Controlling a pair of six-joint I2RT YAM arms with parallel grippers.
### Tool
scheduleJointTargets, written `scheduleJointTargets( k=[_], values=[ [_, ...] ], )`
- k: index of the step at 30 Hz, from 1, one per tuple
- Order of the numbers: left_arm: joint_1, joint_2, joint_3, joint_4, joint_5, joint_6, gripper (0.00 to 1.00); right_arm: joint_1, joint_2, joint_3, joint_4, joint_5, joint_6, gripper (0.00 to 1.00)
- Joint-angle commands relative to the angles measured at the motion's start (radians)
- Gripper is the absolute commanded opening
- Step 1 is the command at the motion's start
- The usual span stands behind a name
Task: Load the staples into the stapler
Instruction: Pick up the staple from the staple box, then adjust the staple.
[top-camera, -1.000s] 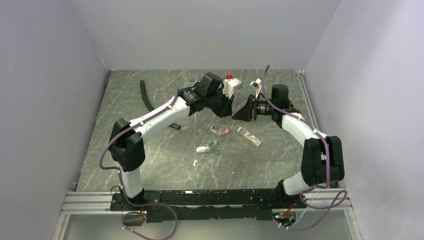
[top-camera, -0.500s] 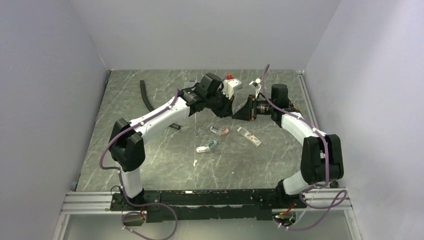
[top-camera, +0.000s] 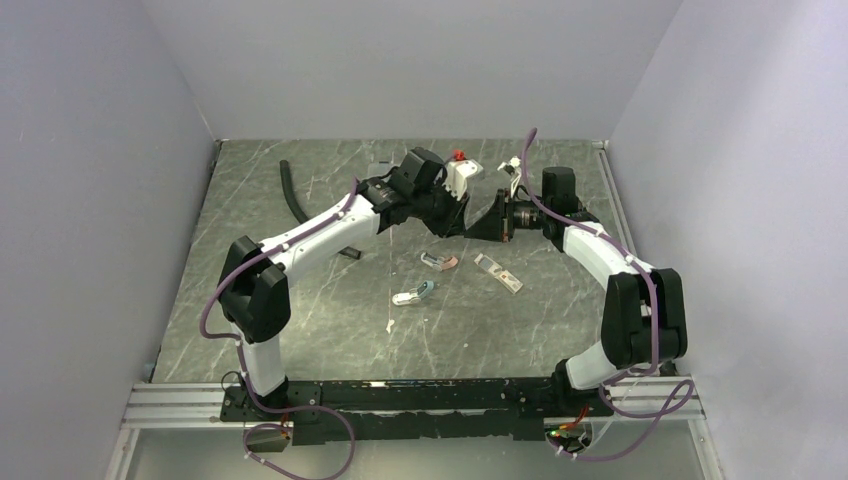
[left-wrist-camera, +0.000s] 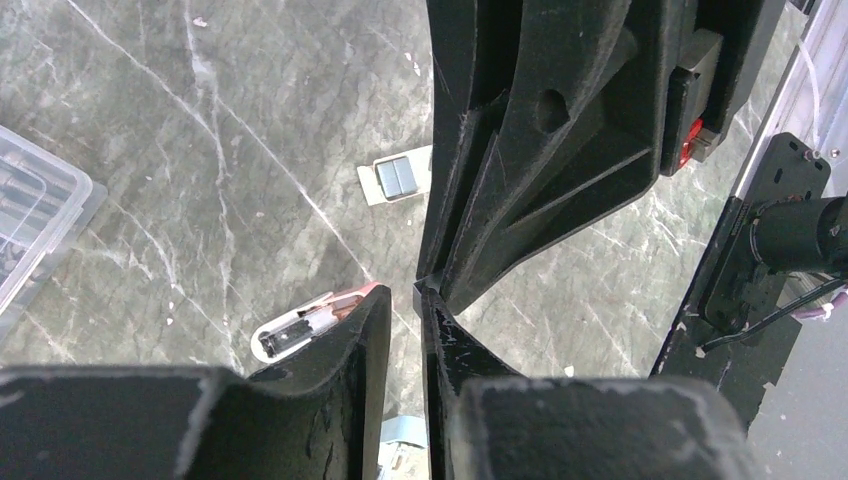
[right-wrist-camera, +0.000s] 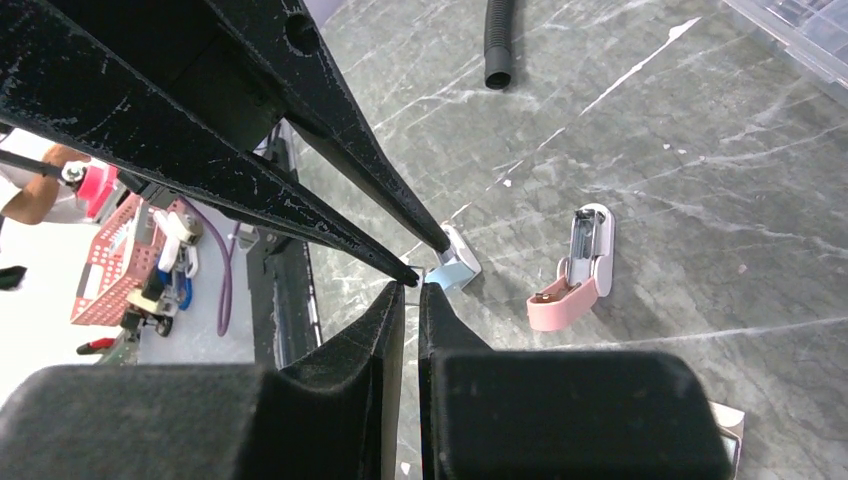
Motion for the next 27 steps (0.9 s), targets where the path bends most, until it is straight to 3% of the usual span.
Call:
scheduleJointTargets(
  k=[1,13,27],
  values=[
    [-0.005,-0.027,0.007,0.031,0.057,0.017,0.24,-0.002,-0.028,0.024,-0.02,0.029,-0.083,0.05],
    [-0.001,-0.057,0.011,0.011,0.077,0.076,0.49,-0.001,-0.062,0.031,-0.178,0.072,-0.281,0.03],
    [0.025,-0.084,-0.008,0.037,0.243,0.05,0.54,-0.003,-0.076,0.039,-0.3,0.074,-0.422,0.02]
  ],
)
